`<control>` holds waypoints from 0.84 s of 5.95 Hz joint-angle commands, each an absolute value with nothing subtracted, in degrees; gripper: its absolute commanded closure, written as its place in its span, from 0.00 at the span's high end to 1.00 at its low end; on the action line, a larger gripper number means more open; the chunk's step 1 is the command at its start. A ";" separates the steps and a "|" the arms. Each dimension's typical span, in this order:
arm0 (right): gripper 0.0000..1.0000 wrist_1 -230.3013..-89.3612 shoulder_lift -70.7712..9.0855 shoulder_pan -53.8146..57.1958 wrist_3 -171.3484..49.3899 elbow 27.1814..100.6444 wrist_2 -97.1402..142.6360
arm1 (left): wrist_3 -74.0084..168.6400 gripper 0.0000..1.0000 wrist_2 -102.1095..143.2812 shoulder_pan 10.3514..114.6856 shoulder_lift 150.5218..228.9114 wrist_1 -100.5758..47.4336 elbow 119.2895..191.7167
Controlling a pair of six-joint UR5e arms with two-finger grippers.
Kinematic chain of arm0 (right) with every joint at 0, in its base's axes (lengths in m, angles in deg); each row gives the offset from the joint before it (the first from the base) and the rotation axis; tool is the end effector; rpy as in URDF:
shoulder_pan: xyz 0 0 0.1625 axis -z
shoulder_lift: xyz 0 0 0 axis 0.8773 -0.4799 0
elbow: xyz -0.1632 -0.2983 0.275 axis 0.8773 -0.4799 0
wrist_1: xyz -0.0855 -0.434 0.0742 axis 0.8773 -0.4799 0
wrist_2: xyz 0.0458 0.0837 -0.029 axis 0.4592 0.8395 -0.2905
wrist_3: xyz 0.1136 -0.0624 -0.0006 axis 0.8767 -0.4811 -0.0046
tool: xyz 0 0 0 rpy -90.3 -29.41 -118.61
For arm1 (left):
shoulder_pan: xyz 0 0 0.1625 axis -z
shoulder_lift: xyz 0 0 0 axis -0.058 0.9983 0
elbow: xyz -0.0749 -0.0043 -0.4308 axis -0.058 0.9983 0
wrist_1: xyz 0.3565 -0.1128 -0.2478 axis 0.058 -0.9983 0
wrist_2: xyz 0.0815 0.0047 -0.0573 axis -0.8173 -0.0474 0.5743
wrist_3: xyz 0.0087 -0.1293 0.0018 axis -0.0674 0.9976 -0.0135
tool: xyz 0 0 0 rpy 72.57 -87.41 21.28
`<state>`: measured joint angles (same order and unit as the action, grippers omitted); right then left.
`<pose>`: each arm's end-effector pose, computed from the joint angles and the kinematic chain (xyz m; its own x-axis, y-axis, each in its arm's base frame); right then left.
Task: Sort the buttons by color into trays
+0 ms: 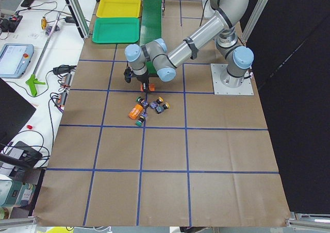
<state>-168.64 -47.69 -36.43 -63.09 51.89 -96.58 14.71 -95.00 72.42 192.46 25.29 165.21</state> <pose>0.1927 -0.5331 0.5157 -0.9878 0.1188 0.1006 0.1142 0.9922 -0.0498 0.1008 -0.6118 0.1925 -0.9986 -0.0463 -0.0270 -0.0497 0.9883 0.1445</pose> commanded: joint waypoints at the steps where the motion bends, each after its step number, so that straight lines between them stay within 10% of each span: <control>1: 1.00 -168.51 -46.74 -36.41 -64.46 51.95 -91.87 | 15.35 0.12 -94.64 79.14 189.99 20.57 161.06; 5: 1.00 -168.34 -46.29 -35.80 -77.68 52.04 -87.73 | -2.59 0.07 -95.08 92.05 188.32 17.99 161.64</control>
